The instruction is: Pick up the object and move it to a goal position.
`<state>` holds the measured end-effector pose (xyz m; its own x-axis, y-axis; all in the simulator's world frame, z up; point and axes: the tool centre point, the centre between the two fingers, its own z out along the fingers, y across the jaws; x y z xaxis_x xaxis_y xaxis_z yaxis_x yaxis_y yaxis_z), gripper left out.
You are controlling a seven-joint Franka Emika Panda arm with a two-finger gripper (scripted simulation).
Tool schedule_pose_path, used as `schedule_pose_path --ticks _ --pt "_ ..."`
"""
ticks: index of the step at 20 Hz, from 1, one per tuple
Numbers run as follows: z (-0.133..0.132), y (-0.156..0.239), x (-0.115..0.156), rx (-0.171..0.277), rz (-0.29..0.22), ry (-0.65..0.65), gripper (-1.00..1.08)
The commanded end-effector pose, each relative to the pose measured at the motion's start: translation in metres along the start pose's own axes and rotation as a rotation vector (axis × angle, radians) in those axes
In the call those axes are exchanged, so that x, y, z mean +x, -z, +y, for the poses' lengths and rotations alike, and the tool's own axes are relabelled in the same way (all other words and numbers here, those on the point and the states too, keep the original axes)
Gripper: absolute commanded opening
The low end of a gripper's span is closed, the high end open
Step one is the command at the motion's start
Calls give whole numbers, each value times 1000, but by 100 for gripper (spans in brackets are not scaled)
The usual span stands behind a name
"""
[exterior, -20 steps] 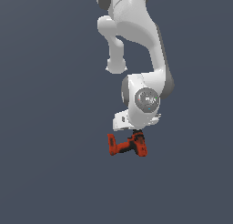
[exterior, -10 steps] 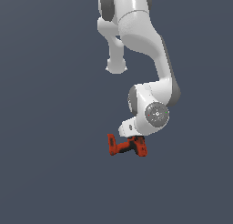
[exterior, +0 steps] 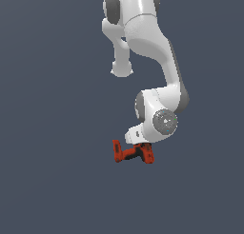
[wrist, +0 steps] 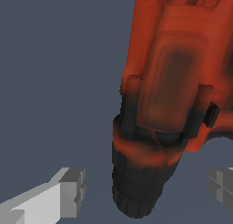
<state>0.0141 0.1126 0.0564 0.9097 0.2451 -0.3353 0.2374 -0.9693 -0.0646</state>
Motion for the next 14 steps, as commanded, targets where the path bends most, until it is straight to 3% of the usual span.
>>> schedule_pose_path --ticks 1,8,9,14 --pt "0 -8 0 0 -2 0 108" --pt "0 -25 -1 0 -3 1 108" --pt "0 -25 -1 0 -3 1 -100" --pt "0 -25 -1 0 -3 1 -100"
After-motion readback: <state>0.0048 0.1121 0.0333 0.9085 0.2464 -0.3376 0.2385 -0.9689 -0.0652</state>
